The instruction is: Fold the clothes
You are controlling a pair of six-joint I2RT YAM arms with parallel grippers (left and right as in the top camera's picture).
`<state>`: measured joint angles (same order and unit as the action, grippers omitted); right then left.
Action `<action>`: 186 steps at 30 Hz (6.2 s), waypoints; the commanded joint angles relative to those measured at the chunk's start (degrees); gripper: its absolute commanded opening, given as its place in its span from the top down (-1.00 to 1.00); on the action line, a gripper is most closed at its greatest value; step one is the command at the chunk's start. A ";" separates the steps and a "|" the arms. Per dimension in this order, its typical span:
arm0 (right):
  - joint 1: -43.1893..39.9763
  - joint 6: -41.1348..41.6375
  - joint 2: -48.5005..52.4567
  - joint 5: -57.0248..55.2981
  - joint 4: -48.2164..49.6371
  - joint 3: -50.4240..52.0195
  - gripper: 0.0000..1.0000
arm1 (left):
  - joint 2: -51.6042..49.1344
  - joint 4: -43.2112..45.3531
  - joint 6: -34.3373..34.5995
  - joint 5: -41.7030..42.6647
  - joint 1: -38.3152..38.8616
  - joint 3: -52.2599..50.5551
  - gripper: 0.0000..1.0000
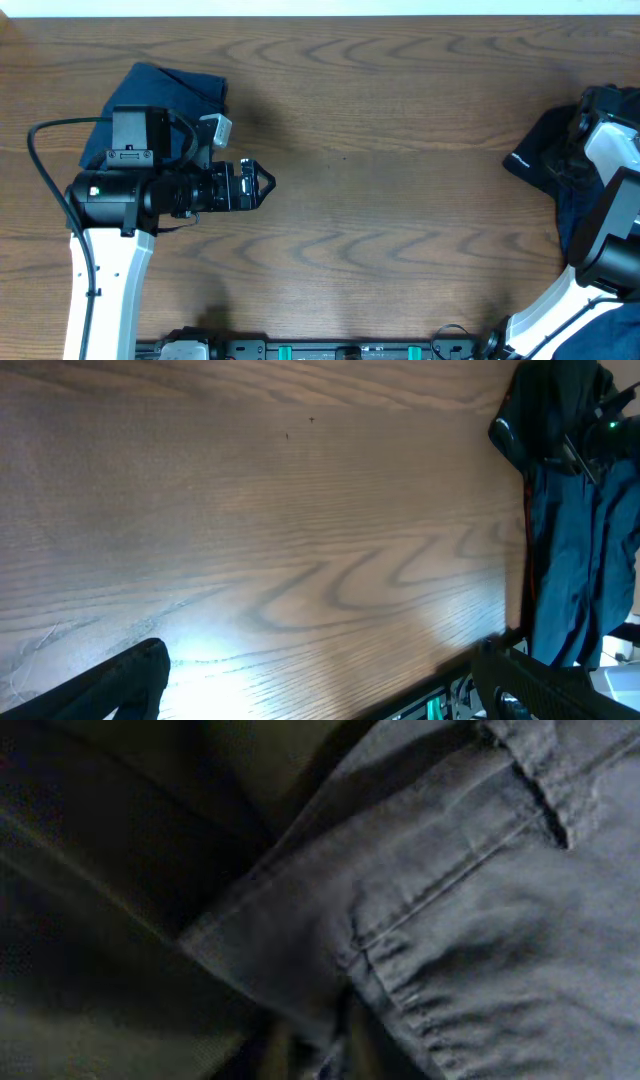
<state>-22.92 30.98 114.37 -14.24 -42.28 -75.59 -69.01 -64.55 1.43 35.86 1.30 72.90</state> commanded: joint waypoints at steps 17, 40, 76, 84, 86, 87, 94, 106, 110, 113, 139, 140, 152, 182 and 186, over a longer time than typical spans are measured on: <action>-5.40 -9.57 -0.39 15.37 3.87 -0.44 -0.07 | 0.00 -0.33 -1.03 0.57 0.17 1.20 -0.96; -6.84 -6.10 -8.79 10.29 0.00 -0.44 0.97 | -0.11 -0.35 -1.86 0.57 0.17 1.20 -0.96; -7.02 -5.73 -13.84 9.60 -0.17 2.12 0.97 | -0.11 -0.96 -1.88 0.57 0.17 1.20 -0.96; -6.82 -6.29 -23.56 12.83 0.74 1.73 0.94 | -0.11 -0.98 -1.86 0.59 0.17 1.20 -0.96; -6.16 -6.43 -22.82 12.81 0.81 1.97 0.56 | -0.11 -0.96 -1.84 0.59 0.17 1.20 -0.96; -5.79 -6.43 -22.16 12.81 1.09 2.25 0.43 | -0.11 -0.96 -1.86 0.59 0.17 1.20 -0.96; -3.23 -9.35 -12.74 12.83 5.70 3.28 -0.11 | -0.11 -0.96 -1.86 0.59 0.17 1.20 -0.96; -3.04 -10.25 -5.60 5.95 6.10 3.28 -0.09 | -0.11 -0.94 -1.86 0.57 0.17 1.20 -0.96; -3.06 -10.03 -5.55 1.14 5.33 3.58 -0.11 | -0.11 -0.98 -1.84 0.59 0.17 1.20 -0.96; -3.02 -9.79 -5.49 2.01 6.16 4.07 -0.08 | -0.11 -0.96 -1.86 0.59 0.17 1.20 -0.96; -3.19 -9.79 -6.01 1.29 9.20 6.58 0.97 | -0.11 -0.96 -1.86 0.59 0.17 1.20 -0.96; -3.32 -9.75 -6.40 1.20 9.05 6.49 0.98 | -0.11 -0.96 -1.86 0.59 0.17 1.20 -0.96; -5.27 -1.68 -17.46 -3.02 2.67 6.32 0.98 | -0.11 -0.96 -1.86 0.59 0.17 1.20 -0.96; -4.24 -1.44 -14.08 -0.55 12.24 16.06 0.97 | -0.11 -0.98 -1.86 0.59 0.17 1.20 -0.96; -4.42 -1.44 -13.92 -0.57 12.74 16.37 0.81 | -0.11 -0.98 -1.86 0.59 0.17 1.20 -0.96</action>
<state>-27.68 28.95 99.96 -13.52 -29.78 -59.68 -69.01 -65.41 0.14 35.83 1.30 72.90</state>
